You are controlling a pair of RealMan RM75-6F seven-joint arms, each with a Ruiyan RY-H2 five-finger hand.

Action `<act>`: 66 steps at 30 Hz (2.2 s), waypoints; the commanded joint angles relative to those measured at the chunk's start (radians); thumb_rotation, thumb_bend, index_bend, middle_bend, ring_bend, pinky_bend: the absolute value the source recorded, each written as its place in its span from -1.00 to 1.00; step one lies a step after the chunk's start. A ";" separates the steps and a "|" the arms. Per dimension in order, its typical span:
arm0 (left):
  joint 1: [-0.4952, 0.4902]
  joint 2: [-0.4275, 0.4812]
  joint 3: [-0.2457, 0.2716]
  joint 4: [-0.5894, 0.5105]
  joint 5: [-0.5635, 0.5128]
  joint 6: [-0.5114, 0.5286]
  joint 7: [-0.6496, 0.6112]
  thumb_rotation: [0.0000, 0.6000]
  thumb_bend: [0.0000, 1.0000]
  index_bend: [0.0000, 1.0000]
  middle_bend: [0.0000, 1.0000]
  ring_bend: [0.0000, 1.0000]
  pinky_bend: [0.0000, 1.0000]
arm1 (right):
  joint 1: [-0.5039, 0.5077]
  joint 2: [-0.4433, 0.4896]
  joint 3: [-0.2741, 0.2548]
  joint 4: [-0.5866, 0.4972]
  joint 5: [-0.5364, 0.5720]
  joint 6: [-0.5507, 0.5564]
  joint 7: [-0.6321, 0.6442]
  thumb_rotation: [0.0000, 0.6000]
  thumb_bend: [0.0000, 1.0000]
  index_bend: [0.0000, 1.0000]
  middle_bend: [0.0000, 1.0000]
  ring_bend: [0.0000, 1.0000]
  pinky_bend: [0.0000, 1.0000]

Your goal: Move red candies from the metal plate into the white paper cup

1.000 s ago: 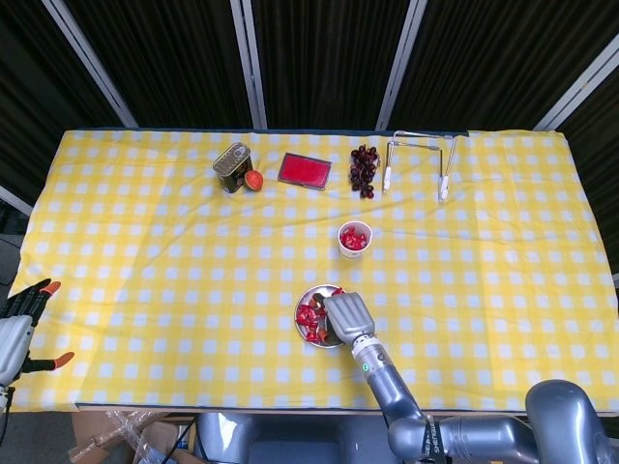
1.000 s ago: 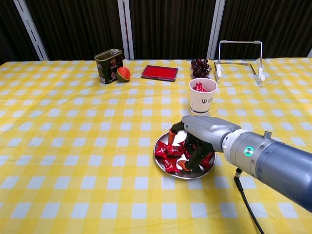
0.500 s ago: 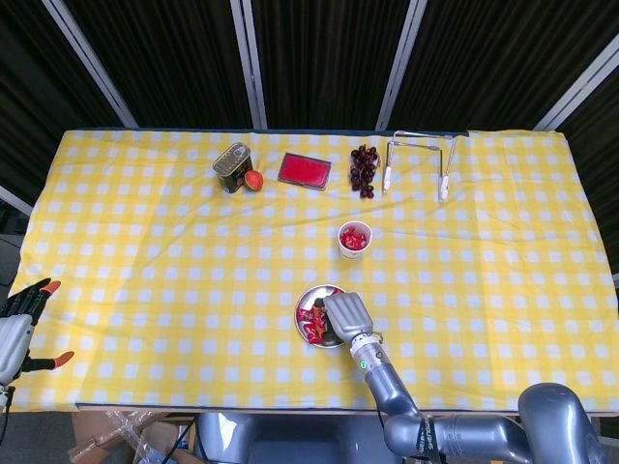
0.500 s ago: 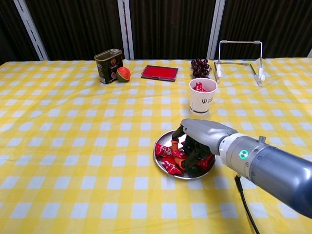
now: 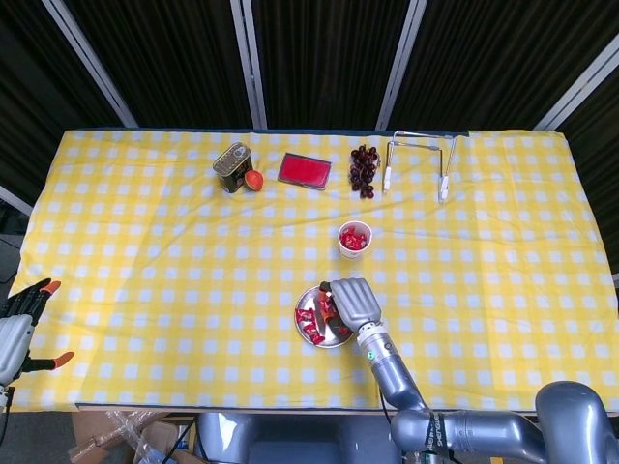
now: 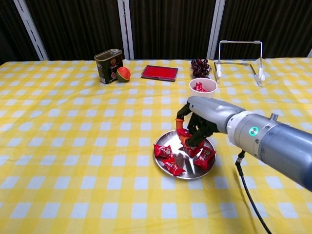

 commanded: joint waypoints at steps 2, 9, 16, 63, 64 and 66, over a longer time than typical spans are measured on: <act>0.000 0.000 0.000 0.000 0.001 0.002 0.000 1.00 -0.94 -1.00 -1.00 -1.00 -1.00 | 0.002 0.037 0.028 -0.037 -0.008 0.020 -0.008 1.00 0.08 0.18 0.68 0.72 0.96; 0.000 -0.001 0.000 -0.001 -0.001 0.001 0.001 1.00 -0.94 -1.00 -1.00 -1.00 -1.00 | 0.021 0.079 0.104 -0.051 0.003 0.033 0.007 1.00 0.08 0.18 0.68 0.72 0.97; 0.000 -0.002 -0.003 -0.002 -0.009 0.000 0.004 1.00 -0.94 -1.00 -1.00 -1.00 -1.00 | 0.064 0.069 0.166 0.036 0.016 0.005 0.045 1.00 0.08 0.18 0.68 0.72 0.97; -0.005 -0.002 -0.006 -0.008 -0.017 -0.006 0.011 1.00 -0.94 -1.00 -1.00 -1.00 -1.00 | 0.077 0.097 0.158 0.184 0.011 -0.024 0.141 1.00 0.10 -0.31 0.68 0.68 0.97; -0.004 -0.003 -0.006 -0.008 -0.017 -0.004 0.011 1.00 -0.94 -1.00 -1.00 -1.00 -1.00 | 0.069 0.106 0.149 0.157 0.007 -0.017 0.136 1.00 0.10 -0.31 0.68 0.68 0.97; -0.003 -0.003 -0.006 -0.008 -0.016 -0.002 0.011 1.00 -0.94 -1.00 -1.00 -1.00 -1.00 | 0.056 0.122 0.128 0.107 0.002 -0.009 0.121 1.00 0.07 -0.31 0.68 0.68 0.97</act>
